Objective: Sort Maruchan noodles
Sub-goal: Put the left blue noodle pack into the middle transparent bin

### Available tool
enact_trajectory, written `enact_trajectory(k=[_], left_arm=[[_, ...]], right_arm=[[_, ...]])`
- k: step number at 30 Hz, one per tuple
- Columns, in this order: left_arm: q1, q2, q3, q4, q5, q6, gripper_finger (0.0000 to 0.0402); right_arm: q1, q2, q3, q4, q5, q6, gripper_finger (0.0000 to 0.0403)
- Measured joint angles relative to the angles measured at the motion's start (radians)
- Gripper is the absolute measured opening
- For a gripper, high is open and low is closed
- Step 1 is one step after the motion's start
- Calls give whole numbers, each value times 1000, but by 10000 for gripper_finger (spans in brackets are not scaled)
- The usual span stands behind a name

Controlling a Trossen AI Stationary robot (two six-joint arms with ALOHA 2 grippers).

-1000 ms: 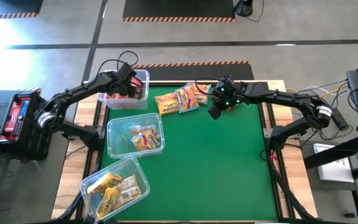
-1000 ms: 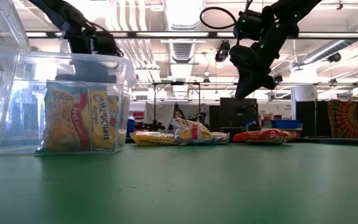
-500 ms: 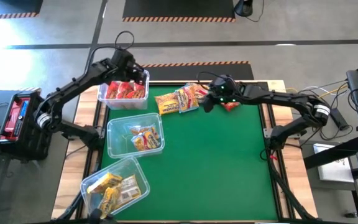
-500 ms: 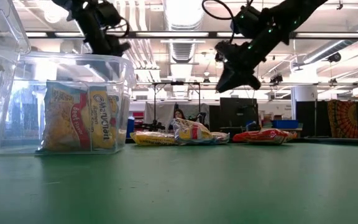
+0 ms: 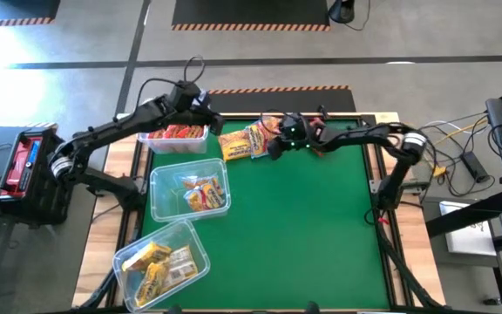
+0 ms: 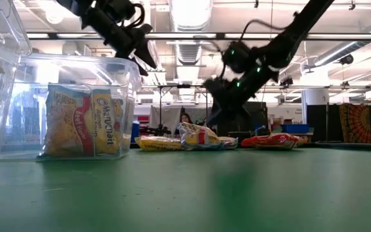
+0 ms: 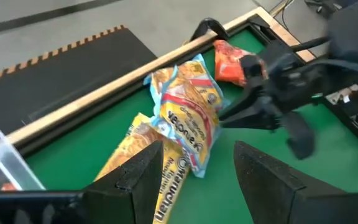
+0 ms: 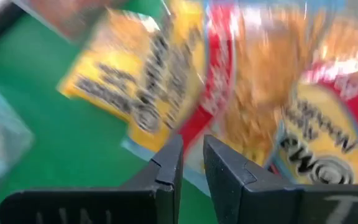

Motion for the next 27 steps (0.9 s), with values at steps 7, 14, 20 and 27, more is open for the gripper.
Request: enact_trajectory(k=[7, 14, 20, 27], left_arm=[[-52, 32, -25, 28, -1, -40, 178], [-84, 119, -26, 87, 38, -56, 178], [-98, 212, -26, 191, 108, -53, 178], [-103, 306, -26, 235, 109, -35, 178]], right_arm=[[1, 88, 19, 5, -37, 6, 54], [1, 114, 18, -21, -54, -1, 54], [1, 118, 3, -68, -47, -9, 54], [1, 118, -3, -60, -46, -12, 54]])
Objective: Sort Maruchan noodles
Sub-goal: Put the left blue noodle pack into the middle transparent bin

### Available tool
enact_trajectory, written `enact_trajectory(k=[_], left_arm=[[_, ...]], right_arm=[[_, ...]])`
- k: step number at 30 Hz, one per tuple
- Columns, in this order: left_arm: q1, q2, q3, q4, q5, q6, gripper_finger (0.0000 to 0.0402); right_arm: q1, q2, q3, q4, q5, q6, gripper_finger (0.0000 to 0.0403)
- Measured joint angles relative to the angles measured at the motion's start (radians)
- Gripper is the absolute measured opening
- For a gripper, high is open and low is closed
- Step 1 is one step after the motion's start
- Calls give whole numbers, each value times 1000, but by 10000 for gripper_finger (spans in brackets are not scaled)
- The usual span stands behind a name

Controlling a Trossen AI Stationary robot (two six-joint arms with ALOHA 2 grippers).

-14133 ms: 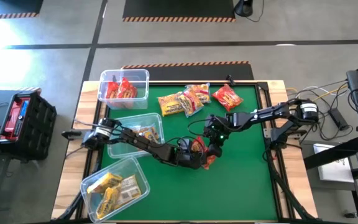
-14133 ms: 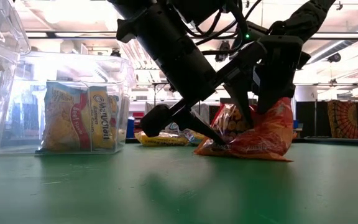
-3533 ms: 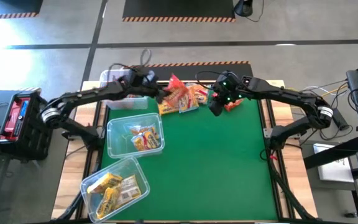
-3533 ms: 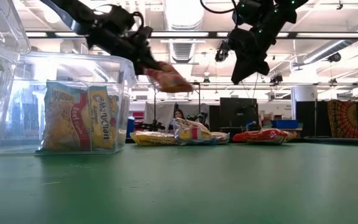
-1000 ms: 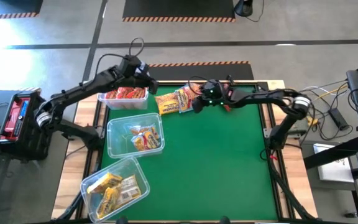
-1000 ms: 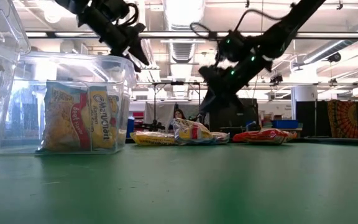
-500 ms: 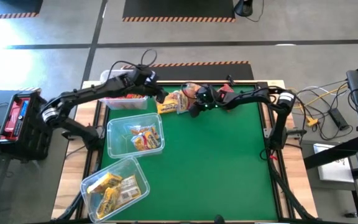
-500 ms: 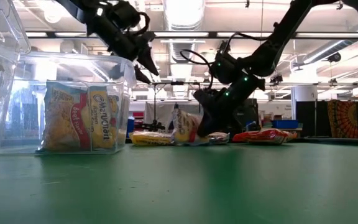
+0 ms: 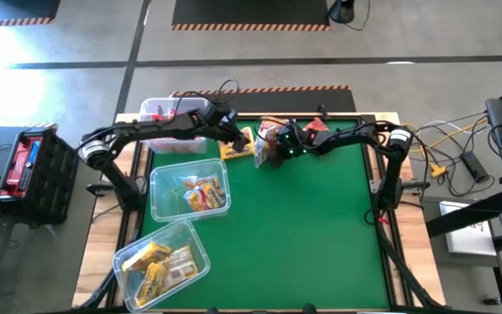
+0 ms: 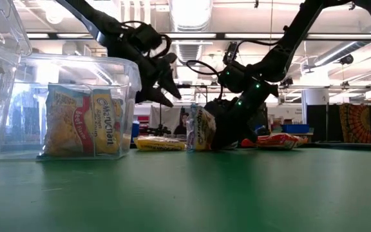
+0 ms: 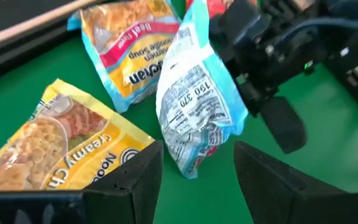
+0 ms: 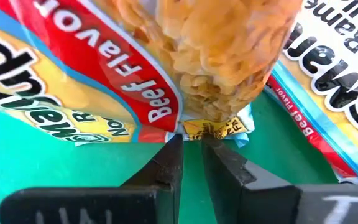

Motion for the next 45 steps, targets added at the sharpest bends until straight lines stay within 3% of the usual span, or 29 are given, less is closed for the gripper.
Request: enact_trajectory(k=[26, 31, 36, 40, 45], left_arm=[[-55, 20, 0, 64, -63, 76, 179], [-56, 25, 0, 166, -64, 87, 179], [-56, 26, 0, 262, -64, -39, 178], [-56, 26, 0, 238, -129, -76, 155], [-60, 34, 0, 233, -34, -86, 119]], right_arm=[[0, 0, -2, 7, -2, 0, 54], [0, 0, -2, 8, -3, 0, 54], [1, 0, -2, 8, -4, 0, 54], [3, 0, -2, 8, -4, 0, 54], [4, 0, -2, 8, -3, -4, 54]])
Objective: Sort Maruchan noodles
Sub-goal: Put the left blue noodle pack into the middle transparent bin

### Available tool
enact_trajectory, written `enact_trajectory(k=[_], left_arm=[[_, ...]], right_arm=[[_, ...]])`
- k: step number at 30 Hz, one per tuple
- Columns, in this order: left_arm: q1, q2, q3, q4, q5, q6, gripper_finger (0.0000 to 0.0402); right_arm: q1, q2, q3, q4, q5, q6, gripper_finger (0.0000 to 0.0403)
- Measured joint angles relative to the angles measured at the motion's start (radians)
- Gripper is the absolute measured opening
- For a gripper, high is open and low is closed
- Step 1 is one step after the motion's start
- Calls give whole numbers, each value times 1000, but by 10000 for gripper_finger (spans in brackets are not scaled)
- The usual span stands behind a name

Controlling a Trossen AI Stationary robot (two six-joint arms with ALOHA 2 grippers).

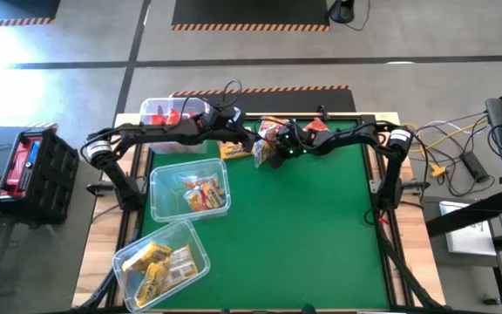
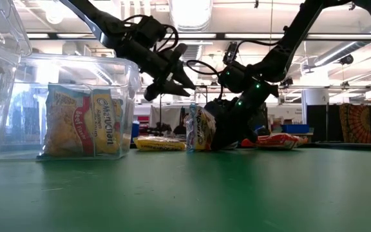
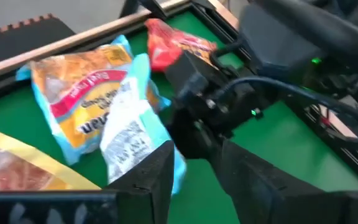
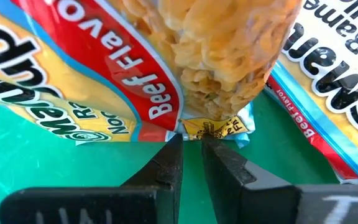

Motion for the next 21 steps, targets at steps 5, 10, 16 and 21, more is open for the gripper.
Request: enact_trajectory(k=[5, 10, 16, 21], left_arm=[[-1, 0, 0, -21, -2, 17, 133], [-6, 0, 0, -33, -33, 97, 181], [-24, 38, 0, -10, -93, 149, 244], [-31, 104, 1, 48, -167, 120, 268]], right_arm=[[0, 0, 0, 0, 0, -6, 54], [0, 0, 0, 0, -4, -8, 54], [0, 0, 0, 1, -5, -16, 54], [0, 0, 0, 1, -6, -27, 54]])
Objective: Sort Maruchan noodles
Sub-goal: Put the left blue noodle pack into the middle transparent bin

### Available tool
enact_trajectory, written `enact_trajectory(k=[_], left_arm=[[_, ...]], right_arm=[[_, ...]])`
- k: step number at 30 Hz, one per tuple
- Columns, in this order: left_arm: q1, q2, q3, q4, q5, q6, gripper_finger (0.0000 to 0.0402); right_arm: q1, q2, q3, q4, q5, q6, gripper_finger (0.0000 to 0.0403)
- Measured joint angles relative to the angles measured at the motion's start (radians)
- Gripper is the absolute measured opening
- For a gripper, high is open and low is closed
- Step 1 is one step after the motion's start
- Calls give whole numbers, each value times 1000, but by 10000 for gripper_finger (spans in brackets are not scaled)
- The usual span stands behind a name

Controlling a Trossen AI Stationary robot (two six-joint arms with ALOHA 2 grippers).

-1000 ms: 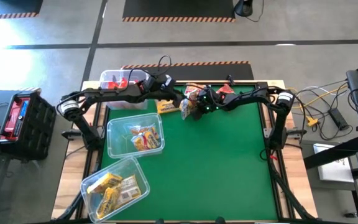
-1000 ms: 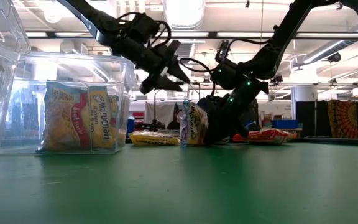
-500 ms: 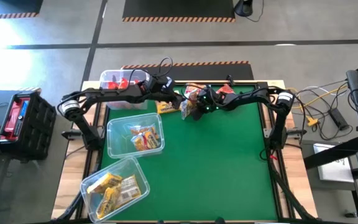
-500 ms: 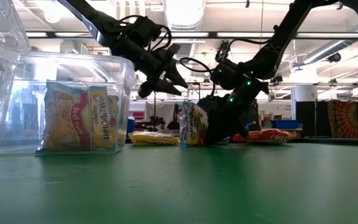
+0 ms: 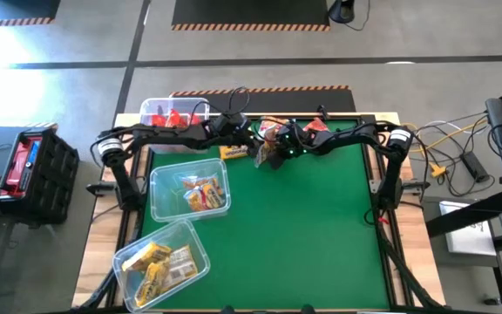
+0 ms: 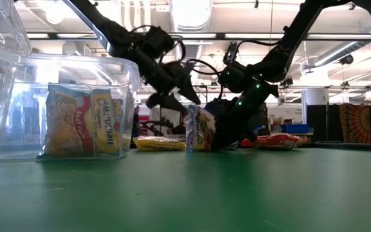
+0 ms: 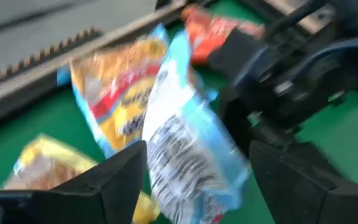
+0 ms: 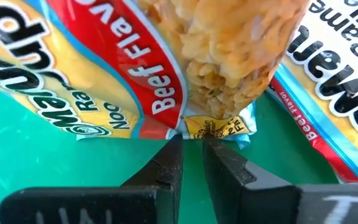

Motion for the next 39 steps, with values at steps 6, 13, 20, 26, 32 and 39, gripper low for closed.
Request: enact_trajectory(k=[6, 13, 20, 26, 32, 39], left_arm=[[0, 57, 2, 5, -41, -22, 272], [-1, 103, 12, 53, 60, -35, 272], [-5, 118, 37, 54, 66, -36, 260], [-4, 121, 48, 54, 64, -33, 214], [-4, 121, 48, 58, 53, -30, 146], [-3, 121, 48, 59, 52, -34, 67]], right_arm=[[0, 0, 0, 3, -16, -22, 54], [0, 0, 0, 4, -17, -26, 54], [0, 0, -1, 5, -17, -36, 54], [0, -10, 1, -3, -43, -33, 54], [0, -55, 5, -39, -72, -81, 54], [0, -100, 3, -87, -81, -119, 54]])
